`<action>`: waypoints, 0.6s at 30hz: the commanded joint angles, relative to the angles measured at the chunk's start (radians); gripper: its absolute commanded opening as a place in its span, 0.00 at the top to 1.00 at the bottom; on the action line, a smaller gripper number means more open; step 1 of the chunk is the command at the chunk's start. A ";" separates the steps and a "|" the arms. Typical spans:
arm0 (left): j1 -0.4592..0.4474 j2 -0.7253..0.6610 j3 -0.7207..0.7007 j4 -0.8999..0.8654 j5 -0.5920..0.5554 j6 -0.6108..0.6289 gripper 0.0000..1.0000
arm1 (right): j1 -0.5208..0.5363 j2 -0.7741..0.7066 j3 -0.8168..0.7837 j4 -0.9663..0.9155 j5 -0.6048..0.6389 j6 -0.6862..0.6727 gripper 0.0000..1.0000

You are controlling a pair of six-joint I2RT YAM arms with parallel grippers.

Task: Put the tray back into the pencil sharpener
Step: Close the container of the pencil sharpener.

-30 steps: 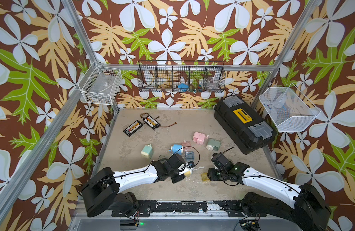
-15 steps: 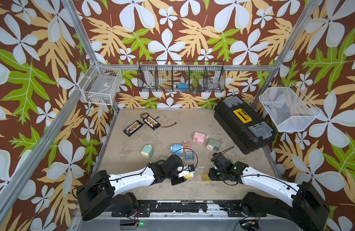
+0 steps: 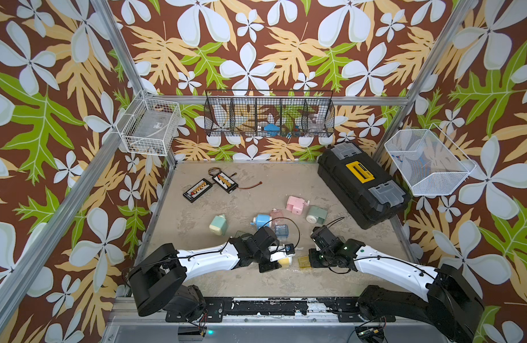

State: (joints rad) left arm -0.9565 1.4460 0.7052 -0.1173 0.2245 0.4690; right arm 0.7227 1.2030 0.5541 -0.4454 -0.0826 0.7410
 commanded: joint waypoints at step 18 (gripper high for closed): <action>-0.010 0.077 0.045 0.042 0.027 -0.010 0.77 | 0.052 0.060 0.035 0.088 -0.048 0.060 0.89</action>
State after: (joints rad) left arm -0.9630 1.5204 0.7418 -0.0978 0.2436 0.4656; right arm 0.7696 1.2587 0.5766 -0.3843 -0.1116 0.7849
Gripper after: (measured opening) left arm 0.497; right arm 0.100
